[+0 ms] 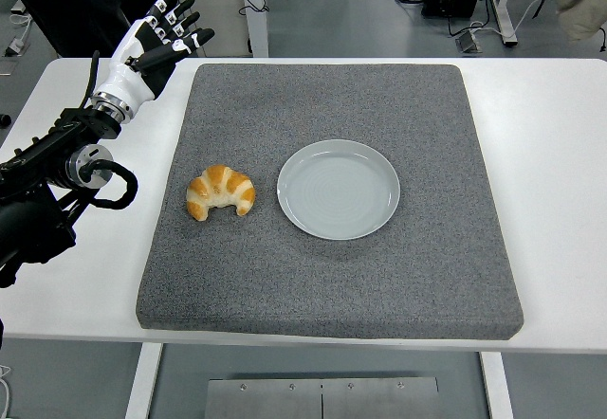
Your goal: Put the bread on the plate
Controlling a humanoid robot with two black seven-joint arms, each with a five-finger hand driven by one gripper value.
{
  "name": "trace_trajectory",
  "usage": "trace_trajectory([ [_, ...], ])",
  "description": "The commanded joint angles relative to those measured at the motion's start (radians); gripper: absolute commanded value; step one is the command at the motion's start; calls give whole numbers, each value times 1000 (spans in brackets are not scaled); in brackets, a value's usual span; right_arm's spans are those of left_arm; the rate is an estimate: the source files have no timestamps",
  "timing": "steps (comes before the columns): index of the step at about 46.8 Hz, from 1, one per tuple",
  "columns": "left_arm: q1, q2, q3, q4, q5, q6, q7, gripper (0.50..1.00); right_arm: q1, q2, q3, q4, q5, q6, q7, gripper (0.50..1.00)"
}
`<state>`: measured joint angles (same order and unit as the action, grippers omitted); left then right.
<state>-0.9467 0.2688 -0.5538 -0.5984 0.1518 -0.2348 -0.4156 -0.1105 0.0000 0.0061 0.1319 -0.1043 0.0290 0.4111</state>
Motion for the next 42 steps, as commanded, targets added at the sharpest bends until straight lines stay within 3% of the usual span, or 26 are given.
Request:
trace_trajectory([
  [1, -1, 1, 3, 0, 0, 0, 0, 969, 0, 0, 0, 0, 0, 0, 0, 1000],
  [42, 0, -7, -1, 0, -14, 0, 1, 969, 0, 0, 0, 0, 0, 2, 0, 1000],
])
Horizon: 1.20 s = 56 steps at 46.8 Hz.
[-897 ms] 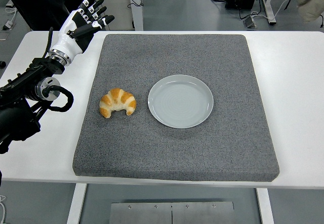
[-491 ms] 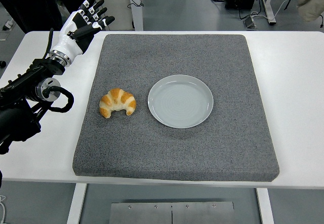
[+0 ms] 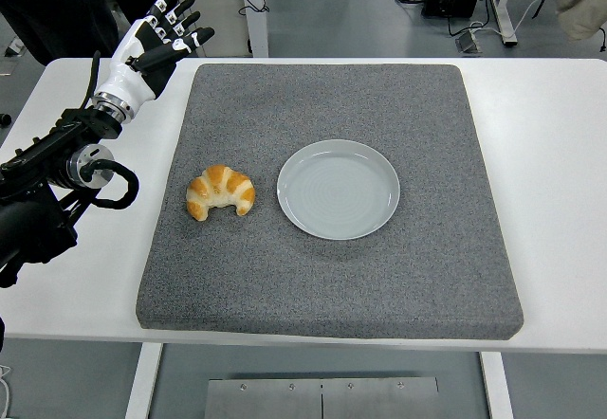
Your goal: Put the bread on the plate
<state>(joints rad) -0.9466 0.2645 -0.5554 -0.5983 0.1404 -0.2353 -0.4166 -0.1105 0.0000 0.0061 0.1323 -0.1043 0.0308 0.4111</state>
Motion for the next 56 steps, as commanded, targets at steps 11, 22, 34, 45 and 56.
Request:
trace_trajectory([
  [11, 0, -7, -1, 0, -10, 16, 4, 968, 0, 0, 0, 0, 0, 0, 0, 1000],
  [22, -1, -10, 0, 0, -9, 22, 7, 969, 0, 0, 0, 0, 0, 0, 0, 1000],
  [34, -1, -11, -1, 0, -10, 22, 5, 969, 0, 0, 0, -2, 0, -2, 0, 1000],
  [45, -1, -11, 11, 0, -7, 34, 13, 966, 0, 0, 0, -2, 0, -2, 0, 1000],
  [56, -3, -8, 23, -18, -4, 68, 16, 963, 0, 0, 0, -2, 0, -2, 0, 1000],
])
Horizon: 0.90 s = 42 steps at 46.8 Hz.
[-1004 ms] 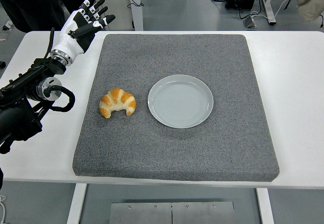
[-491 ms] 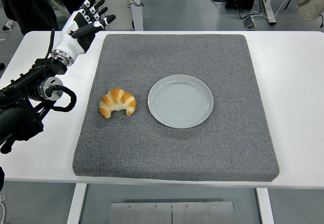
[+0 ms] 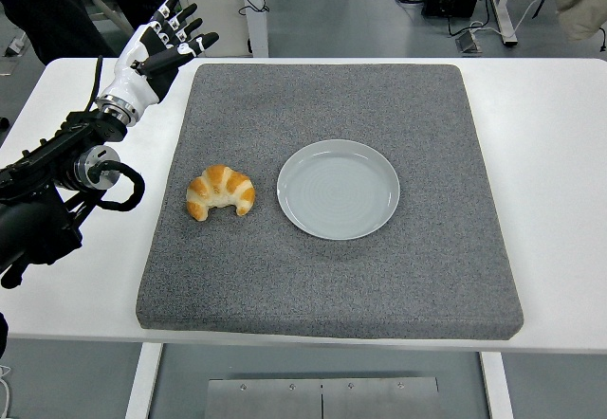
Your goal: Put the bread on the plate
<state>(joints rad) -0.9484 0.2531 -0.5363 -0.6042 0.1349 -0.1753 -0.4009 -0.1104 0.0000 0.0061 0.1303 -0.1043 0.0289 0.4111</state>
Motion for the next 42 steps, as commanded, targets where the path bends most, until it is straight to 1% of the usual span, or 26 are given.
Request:
trace_trajectory([
  [1, -1, 5, 9, -17, 2, 11, 0, 963, 0, 0, 0, 0, 0, 0, 0, 1000],
  [6, -3, 26, 16, -81, 9, 30, 5, 960, 0, 0, 0, 0, 0, 0, 0, 1000],
  [10, -1, 89, 42, -193, 20, 62, 30, 954, 0, 0, 0, 0, 0, 0, 0, 1000],
  [14, -4, 155, 113, -320, 22, 126, 39, 945, 0, 0, 0, 0, 0, 0, 0, 1000],
  [17, -24, 198, 172, -394, 28, 171, 42, 943, 0, 0, 0, 0, 0, 0, 0, 1000],
  [22, -75, 265, 286, -502, 40, 218, 48, 942, 0, 0, 0, 0, 0, 0, 0, 1000],
  [27, -125, 339, 369, -607, 43, 252, 60, 942, 0, 0, 0, 0, 0, 0, 0, 1000],
  [31, -185, 393, 449, -678, 60, 261, 85, 942, 0, 0, 0, 0, 0, 0, 0, 1000],
  [35, -248, 439, 521, -729, 100, 261, 89, 942, 0, 0, 0, 0, 0, 0, 0, 1000],
  [42, -323, 500, 637, -793, 227, 260, 105, 943, 0, 0, 0, 0, 0, 0, 0, 1000],
])
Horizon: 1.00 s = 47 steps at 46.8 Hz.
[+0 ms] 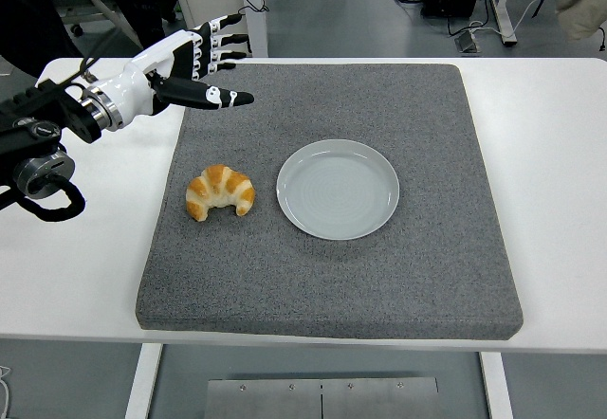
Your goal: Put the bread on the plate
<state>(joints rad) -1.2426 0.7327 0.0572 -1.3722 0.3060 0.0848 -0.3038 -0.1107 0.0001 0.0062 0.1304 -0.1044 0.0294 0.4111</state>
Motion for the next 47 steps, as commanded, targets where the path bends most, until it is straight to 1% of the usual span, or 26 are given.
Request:
trace_trajectory([
  [1, -40, 28, 61, -36, 79, 0, 12, 943, 0, 0, 0, 0, 0, 0, 0, 1000],
  [9, -116, 100, 159, -136, 264, 0, 69, 942, 0, 0, 0, 0, 0, 0, 0, 1000],
  [12, -135, 113, 176, -143, 338, 0, 72, 942, 2, 0, 0, 0, 0, 0, 0, 1000],
  [19, -136, 143, 182, -142, 485, 0, 72, 942, 2, 0, 0, 0, 0, 0, 0, 1000],
  [23, -126, 157, 181, -142, 564, 4, 69, 942, 2, 0, 0, 0, 0, 0, 0, 1000],
  [26, -107, 162, 181, -142, 602, 23, 66, 942, 3, 0, 0, 0, 0, 0, 0, 1000],
  [31, -54, 148, 179, -137, 628, 81, 61, 942, 3, 0, 0, 0, 0, 0, 0, 1000],
  [34, -29, 140, 178, -130, 643, 101, 58, 942, 3, 0, 0, 0, 0, 0, 0, 1000],
  [36, -9, 125, 173, -120, 653, 118, 55, 942, 3, 0, 0, 0, 0, 0, 0, 1000],
  [41, 32, 73, 171, -58, 654, 168, 42, 942, 3, 0, 0, 0, 0, 0, 0, 1000],
  [43, 46, 50, 171, -38, 654, 179, 31, 942, 3, 0, 0, 0, 0, 0, 0, 1000],
  [47, 74, 30, 171, -19, 653, 196, 23, 942, 3, 0, 0, 0, 0, 0, 0, 1000],
])
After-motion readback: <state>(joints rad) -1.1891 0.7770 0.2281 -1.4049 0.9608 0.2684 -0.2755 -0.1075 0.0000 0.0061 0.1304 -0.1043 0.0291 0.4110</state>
